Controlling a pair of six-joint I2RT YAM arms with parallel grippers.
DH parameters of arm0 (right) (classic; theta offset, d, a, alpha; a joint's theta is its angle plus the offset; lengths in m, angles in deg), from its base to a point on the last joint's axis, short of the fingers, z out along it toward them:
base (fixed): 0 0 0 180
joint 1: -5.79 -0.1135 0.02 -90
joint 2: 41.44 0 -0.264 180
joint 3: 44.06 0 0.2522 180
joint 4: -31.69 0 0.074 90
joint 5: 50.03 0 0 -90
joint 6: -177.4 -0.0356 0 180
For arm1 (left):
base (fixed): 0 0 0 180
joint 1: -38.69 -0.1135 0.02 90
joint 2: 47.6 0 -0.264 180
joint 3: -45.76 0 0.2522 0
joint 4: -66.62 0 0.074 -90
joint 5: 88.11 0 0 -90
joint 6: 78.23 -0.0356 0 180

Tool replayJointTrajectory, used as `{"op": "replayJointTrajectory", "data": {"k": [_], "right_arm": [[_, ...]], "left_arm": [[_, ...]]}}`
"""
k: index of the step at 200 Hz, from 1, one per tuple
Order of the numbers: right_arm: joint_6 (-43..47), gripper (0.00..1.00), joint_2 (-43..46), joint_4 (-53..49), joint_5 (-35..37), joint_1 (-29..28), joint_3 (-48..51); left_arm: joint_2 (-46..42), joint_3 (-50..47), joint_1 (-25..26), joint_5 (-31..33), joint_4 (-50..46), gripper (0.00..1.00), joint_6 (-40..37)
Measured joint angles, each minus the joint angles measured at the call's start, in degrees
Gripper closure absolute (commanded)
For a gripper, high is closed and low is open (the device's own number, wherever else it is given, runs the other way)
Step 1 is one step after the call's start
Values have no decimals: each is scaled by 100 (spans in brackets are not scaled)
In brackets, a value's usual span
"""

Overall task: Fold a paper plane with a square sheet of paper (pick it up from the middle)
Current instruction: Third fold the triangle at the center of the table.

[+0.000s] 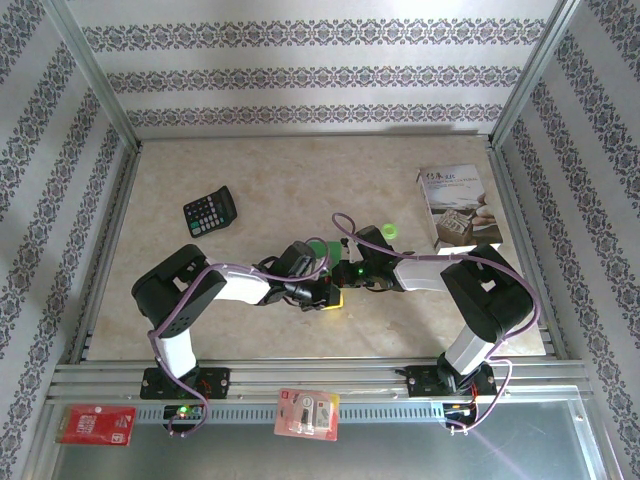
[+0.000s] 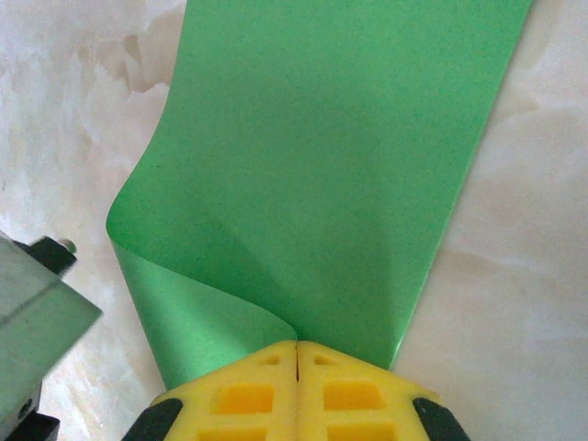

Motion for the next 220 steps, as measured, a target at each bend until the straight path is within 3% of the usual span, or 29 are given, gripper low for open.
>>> {"op": "replayJointTrajectory", "data": {"k": [78, 146, 220], "right_arm": [[0, 100, 0, 0, -2, 0, 2], [0, 100, 0, 7, -2, 0, 7], [0, 100, 0, 7, 0, 0, 7]], "left_arm": [[151, 107, 35, 4, -256, 93, -55], [-234, -94, -168, 28, -105, 90, 24], [118, -76, -278, -13, 105, 91, 39]]}}
